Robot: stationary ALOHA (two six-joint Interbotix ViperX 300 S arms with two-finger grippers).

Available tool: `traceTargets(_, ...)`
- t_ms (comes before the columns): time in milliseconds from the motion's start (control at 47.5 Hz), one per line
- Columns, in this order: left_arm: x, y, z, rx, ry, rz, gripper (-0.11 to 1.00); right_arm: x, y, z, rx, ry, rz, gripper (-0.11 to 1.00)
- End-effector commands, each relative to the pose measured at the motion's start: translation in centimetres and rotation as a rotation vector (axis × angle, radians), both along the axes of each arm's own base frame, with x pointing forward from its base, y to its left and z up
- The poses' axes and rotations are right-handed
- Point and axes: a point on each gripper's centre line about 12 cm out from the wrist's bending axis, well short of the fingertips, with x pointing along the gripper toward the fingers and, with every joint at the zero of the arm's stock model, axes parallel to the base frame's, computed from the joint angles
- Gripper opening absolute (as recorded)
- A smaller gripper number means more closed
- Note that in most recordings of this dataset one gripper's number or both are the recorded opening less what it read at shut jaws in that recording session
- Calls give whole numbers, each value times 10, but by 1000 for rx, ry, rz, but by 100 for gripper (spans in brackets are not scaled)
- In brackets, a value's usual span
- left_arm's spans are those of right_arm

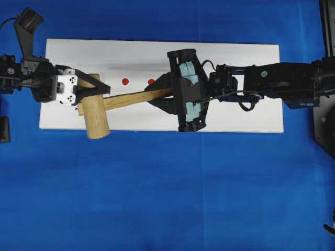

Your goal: Hit the mark with a hammer.

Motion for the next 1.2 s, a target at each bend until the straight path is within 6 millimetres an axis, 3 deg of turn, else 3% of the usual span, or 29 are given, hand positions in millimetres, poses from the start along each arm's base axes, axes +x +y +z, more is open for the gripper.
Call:
traceTargets(0,5,0,16,10,-64,-4,45,5,-2,14,-1,-40,-4,8)
traceTargets(526,-3,-1,19,-13,-64,4,46,4,2,14,11,-39,-3,8)
traceTargets(568,-3,-1,19,-9,-64,2,53,5,2,14,11,-41,-3,8)
traceTargets(674,-6,-2,20,-11,-70,2,82,5,2,14,11,-39,-3,8)
traceTargets(758,-8,-2,22,-10,-76,1,93,4,2,14,15,-39,-5,8)
traceTargets(926,-20,-3,23,-9,-84,1,90,-4,2,15,32,-39,-16,8)
traceTargets(1179,-53,-5,30,2,-108,-2,90,-36,3,20,54,-45,-32,8)
